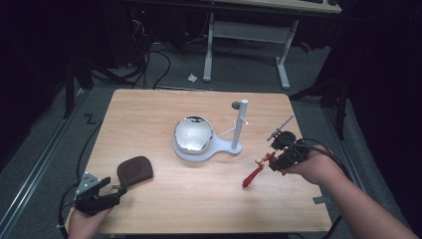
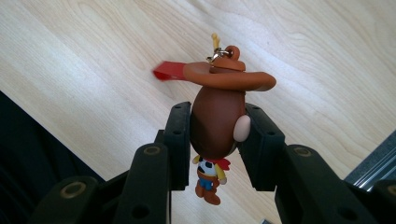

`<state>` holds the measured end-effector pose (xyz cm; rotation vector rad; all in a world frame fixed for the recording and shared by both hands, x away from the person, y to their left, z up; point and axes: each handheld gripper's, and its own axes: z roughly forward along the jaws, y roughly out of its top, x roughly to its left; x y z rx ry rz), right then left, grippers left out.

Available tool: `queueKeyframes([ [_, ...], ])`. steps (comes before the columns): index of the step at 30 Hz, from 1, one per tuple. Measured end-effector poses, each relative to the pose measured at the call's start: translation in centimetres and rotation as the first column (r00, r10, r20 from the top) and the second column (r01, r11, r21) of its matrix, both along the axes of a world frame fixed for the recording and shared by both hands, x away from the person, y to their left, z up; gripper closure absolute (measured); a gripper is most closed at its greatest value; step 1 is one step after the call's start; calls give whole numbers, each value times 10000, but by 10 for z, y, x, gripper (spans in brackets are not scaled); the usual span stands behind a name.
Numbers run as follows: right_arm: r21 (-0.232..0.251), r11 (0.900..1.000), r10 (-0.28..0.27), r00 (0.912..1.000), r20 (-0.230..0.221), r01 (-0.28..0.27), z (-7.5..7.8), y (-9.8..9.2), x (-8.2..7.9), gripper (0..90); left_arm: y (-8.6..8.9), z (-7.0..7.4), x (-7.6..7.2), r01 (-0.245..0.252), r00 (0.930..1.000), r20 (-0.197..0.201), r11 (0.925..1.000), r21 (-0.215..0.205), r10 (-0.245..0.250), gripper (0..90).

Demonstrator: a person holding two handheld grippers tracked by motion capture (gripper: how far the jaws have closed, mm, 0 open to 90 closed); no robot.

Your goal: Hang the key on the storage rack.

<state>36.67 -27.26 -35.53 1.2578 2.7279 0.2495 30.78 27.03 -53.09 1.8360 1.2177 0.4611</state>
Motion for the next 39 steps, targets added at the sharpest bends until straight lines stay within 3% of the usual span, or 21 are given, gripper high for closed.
queueKeyframes([
  [10, -111, 9999, -34, 9997, 238, 36, 22, -3, 3, 662, 0, 0, 0, 3, 10000, 7, 10000, -23, -3, 247],
  [27, 158, 9995, -278, 9994, 208, 275, 41, -1, 13, 663, 1, 0, 0, -41, 10000, 53, 10000, -59, 42, 246],
  [37, 34, 10000, -67, 9993, 377, 66, 61, 17, 24, 663, 1, 1, -1, -64, 9999, 141, 10000, -37, 64, 245],
  [38, 45, 9996, -291, 9992, 269, 290, 63, 19, 23, 663, 1, 1, -1, -60, 9999, 145, 10000, -34, 61, 245],
  [39, 50, 10000, -2, 9992, 396, 0, 65, 21, 26, 663, 1, 1, -1, -54, 9999, 140, 10000, -33, 54, 245],
])
